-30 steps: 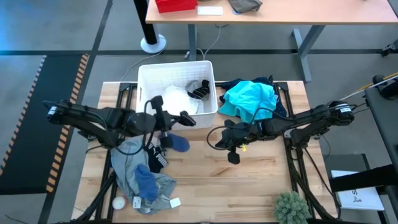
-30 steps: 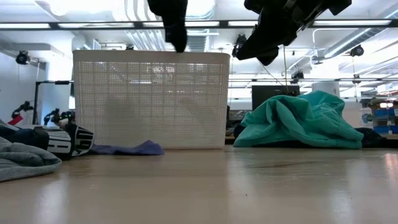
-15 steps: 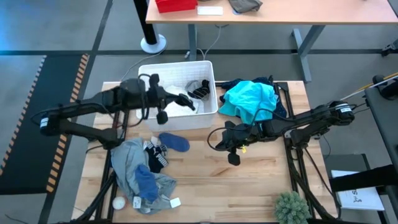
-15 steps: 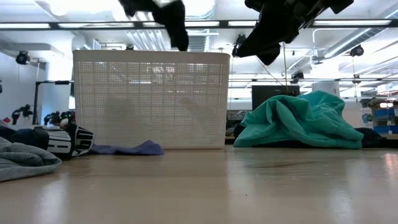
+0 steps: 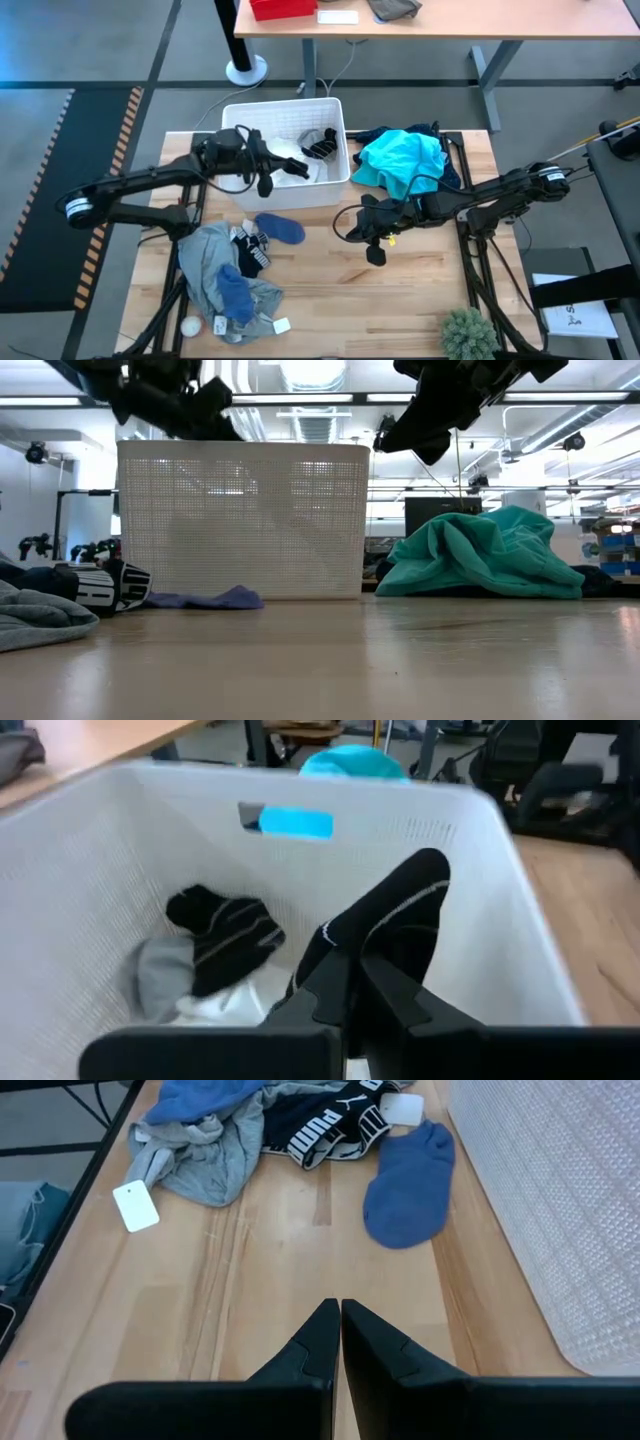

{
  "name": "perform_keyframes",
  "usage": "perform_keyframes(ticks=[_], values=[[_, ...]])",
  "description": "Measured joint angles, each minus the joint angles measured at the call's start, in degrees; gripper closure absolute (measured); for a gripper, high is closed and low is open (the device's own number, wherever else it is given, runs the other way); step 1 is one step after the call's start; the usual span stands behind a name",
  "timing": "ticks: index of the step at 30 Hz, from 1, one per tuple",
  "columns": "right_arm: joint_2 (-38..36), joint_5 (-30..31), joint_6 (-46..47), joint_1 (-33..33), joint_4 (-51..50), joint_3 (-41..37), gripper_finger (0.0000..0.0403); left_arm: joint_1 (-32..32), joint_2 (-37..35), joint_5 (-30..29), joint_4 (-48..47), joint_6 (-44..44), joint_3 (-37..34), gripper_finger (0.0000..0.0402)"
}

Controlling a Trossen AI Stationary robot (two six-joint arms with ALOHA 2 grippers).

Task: Sort clothes
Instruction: Put the black sock into the white bin, then put the top blue sock into the white bin

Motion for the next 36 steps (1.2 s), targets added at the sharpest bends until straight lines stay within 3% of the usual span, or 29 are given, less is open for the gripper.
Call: perform_keyframes(ticks=[9,14,18,21,27,32,36], values=[[0.00,0.03,-0.22,-0.02,0.09,0.00,0.0403,0.06,0.09,0.24,1.87,-2.51,-2.11,0.0340],[0.00,0.04,-0.27,-0.01,0.25,0.00,0.0403,0.04,0.13,-0.04,1.23,-5.07,0.78,0.0275],[0.00,0.04,0.00,0.02,0.94,-0.02,0.0403,0.02,-0.32,-0.46,-6.59,-4.85,5.92,0.0237],[-0.02,0.24,0.02,0.32,1.70,-0.89,0.0403,-0.68,-2.23,-2.24,-10.41,-4.82,8.57,0.0255],[0.00,7.14,0.91,3.00,3.14,-2.94,0.0403,-5.37,-10.36,-1.79,-5.05,-4.17,4.72,0.0387],[0.00,9.04,-0.41,4.98,16.65,-7.88,0.0403,-8.59,-17.61,-2.55,2.05,-5.08,-2.48,0.0395],[0.00,5.46,-0.18,5.25,31.37,-13.62,0.0403,-11.35,-22.52,-3.08,10.96,-5.76,-9.55,0.0399]])
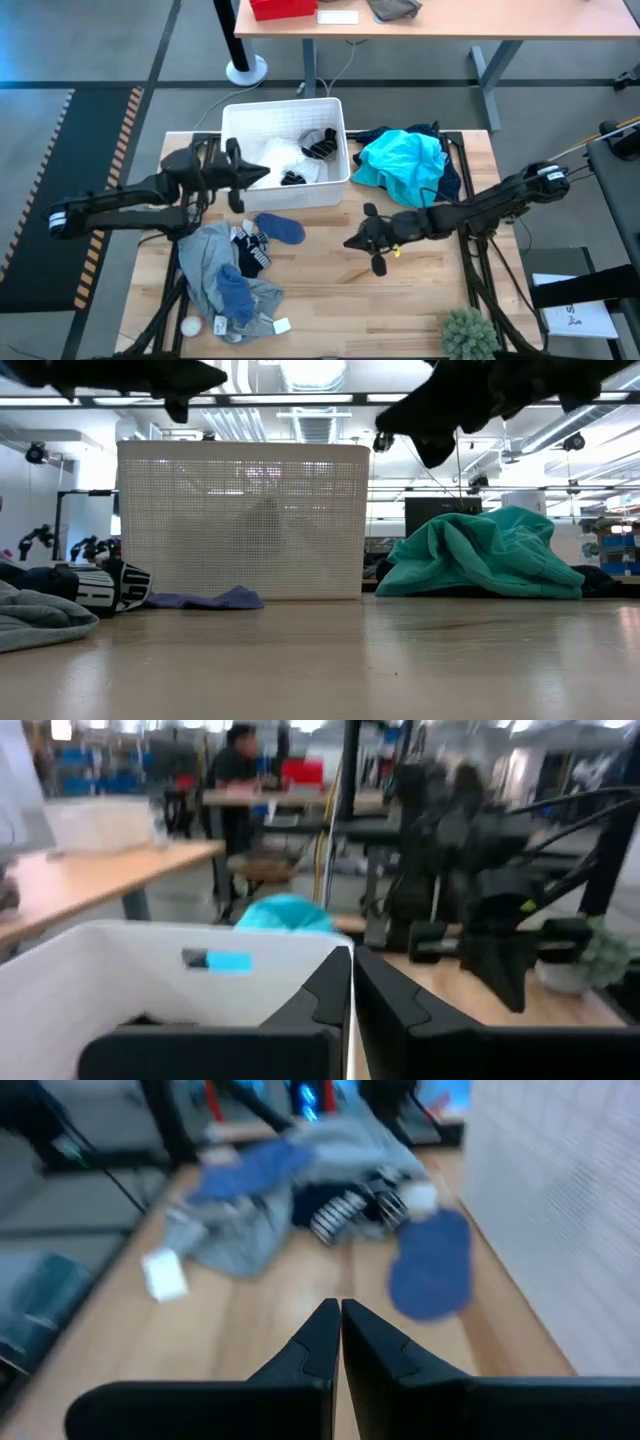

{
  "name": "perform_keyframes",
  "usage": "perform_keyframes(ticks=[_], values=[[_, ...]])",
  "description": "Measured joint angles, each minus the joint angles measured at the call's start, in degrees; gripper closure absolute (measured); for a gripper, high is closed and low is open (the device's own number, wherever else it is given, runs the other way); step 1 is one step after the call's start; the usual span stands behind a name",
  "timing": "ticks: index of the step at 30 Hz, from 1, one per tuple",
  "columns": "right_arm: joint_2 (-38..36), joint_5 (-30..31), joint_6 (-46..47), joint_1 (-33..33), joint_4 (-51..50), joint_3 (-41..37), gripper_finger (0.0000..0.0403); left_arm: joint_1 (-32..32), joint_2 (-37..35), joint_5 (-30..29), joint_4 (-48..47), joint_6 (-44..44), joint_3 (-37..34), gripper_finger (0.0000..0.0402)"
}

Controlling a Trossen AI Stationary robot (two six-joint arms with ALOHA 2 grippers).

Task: Sort clothes
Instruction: Put the top blue sock into the white bin

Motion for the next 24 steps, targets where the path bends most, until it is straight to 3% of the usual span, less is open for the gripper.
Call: perform_keyframes(ticks=[3,8,18,24], values=[[0.00,-0.98,0.32,0.00,8.43,-3.67,0.0403,-2.25,-3.26,0.12,6.08,-0.54,-5.05,0.0401],[0.00,-0.93,2.61,-0.02,11.52,-6.62,0.0403,-4.25,-7.33,0.07,10.84,-0.58,-10.54,0.0401],[0.00,-1.44,-0.19,-0.33,14.81,-6.94,0.0403,-4.93,-8.12,0.44,11.04,-0.60,-14.11,0.0401],[0.00,-1.40,3.17,-0.52,14.90,-6.94,0.0403,-4.96,-8.36,0.81,11.12,-1.21,-14.19,0.0401]])
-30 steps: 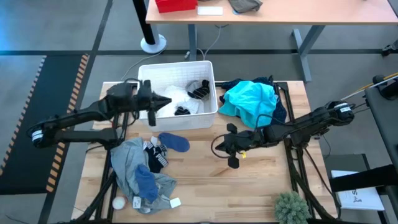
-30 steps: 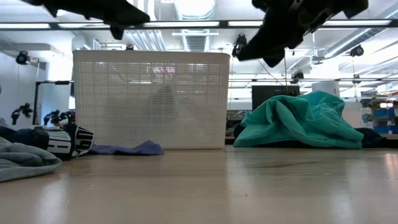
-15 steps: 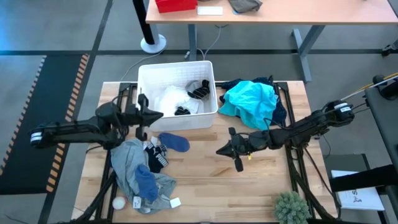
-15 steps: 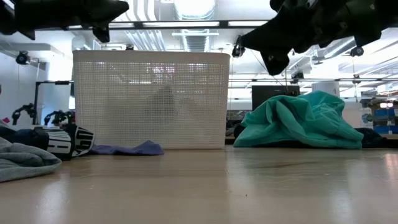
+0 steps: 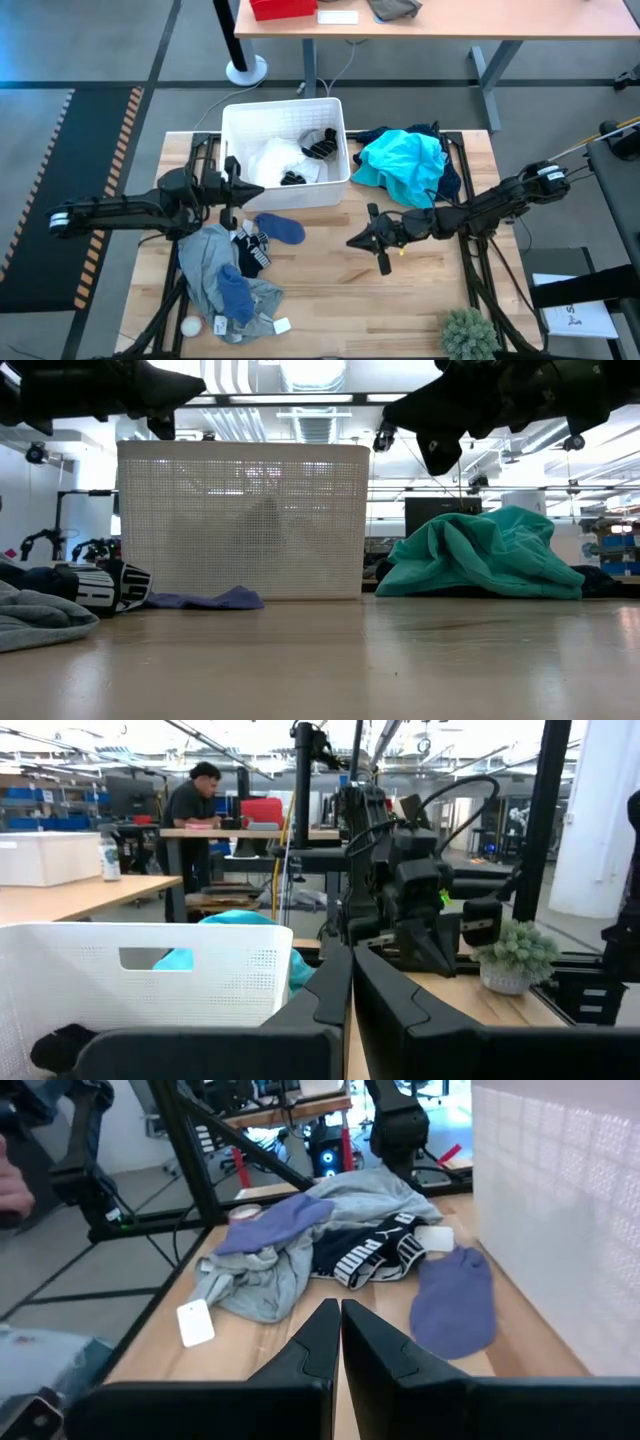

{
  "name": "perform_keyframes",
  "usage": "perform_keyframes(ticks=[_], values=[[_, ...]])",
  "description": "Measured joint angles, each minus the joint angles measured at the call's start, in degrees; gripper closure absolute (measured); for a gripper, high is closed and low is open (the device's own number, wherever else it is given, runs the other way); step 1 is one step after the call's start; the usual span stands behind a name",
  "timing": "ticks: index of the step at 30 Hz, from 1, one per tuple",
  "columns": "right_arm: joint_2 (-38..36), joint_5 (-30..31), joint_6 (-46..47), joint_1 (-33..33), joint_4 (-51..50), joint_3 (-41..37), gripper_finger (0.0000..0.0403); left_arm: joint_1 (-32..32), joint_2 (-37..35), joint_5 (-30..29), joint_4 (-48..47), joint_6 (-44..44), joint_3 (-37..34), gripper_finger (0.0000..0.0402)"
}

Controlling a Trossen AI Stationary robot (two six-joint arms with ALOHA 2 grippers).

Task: Sort clothes
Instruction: Put the top blue sock into the white bin

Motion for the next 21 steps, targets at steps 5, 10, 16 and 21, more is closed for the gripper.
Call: perform_keyframes(ticks=[5,10,16,21], values=[[0.00,0.02,3.23,0.02,-0.02,0.00,0.0403,0.00,-0.08,0.38,0.02,-0.09,0.00,0.0402],[0.00,0.72,4.05,0.01,-0.14,0.16,0.0403,0.00,-0.22,0.81,0.00,-0.88,0.00,0.0402],[1.92,2.02,3.18,0.00,-0.46,2.68,0.0403,0.00,-0.39,2.30,-0.09,-0.92,0.00,0.0402],[8.42,1.95,3.67,0.02,-0.79,5.79,0.0403,0.00,-0.42,2.29,-0.04,-0.92,0.00,0.0402]])
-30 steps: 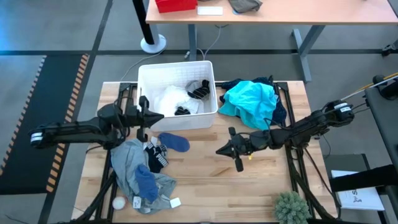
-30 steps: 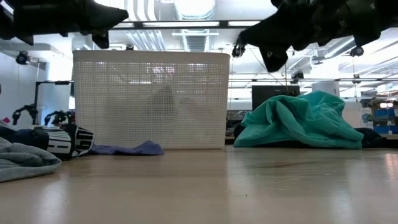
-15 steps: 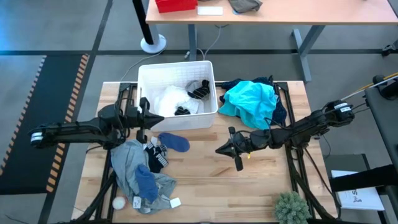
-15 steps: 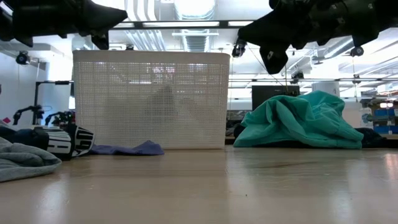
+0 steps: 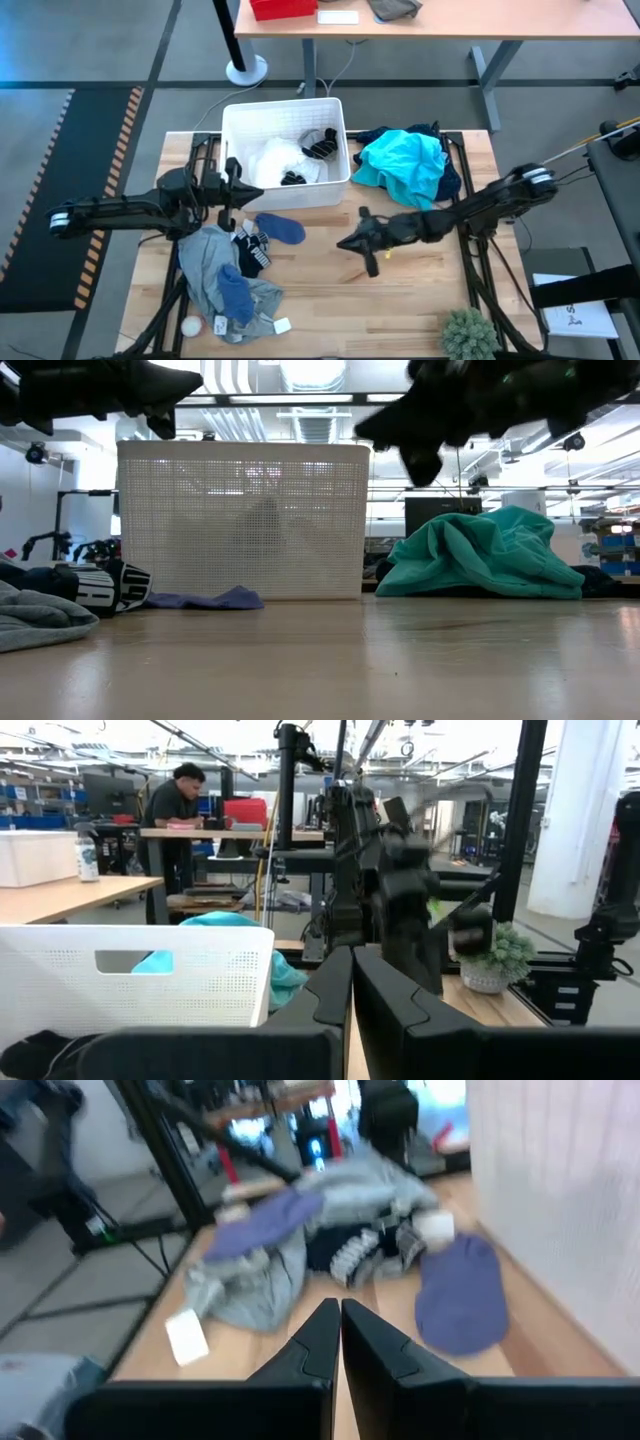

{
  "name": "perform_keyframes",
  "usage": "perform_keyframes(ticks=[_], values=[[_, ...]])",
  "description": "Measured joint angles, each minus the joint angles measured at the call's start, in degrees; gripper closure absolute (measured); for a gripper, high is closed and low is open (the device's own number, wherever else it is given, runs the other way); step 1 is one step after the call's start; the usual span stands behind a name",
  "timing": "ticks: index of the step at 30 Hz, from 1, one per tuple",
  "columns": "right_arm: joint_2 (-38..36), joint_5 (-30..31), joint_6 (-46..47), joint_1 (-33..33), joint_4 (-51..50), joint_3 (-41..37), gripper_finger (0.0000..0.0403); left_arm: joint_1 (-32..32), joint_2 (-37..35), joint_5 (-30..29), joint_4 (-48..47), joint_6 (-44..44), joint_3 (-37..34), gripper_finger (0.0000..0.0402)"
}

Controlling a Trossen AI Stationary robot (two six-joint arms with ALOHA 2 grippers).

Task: Sort clothes
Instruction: Put the top blue sock into the white bin

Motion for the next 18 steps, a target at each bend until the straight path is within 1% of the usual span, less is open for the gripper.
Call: perform_keyframes(ticks=[5,8,11,14,18], values=[[9.31,0.00,0.92,-0.02,-0.02,4.72,0.0402,0.00,-0.08,0.01,-0.03,0.16,0.00,0.0402],[13.70,0.00,1.87,-0.02,-0.09,7.82,0.0388,0.00,-0.05,0.00,-0.04,0.23,0.00,0.0402],[16.67,0.00,2.44,-0.21,0.13,10.54,0.0360,0.00,0.01,-0.01,-0.11,0.09,0.00,0.0402],[18.31,0.04,2.45,-0.92,-1.76,13.09,0.0323,0.00,-0.01,0.01,-0.11,-0.02,0.00,0.0402],[18.73,0.40,3.46,-2.76,-10.66,16.90,0.0270,-0.02,0.03,0.00,-0.17,-0.05,0.00,0.0401]])
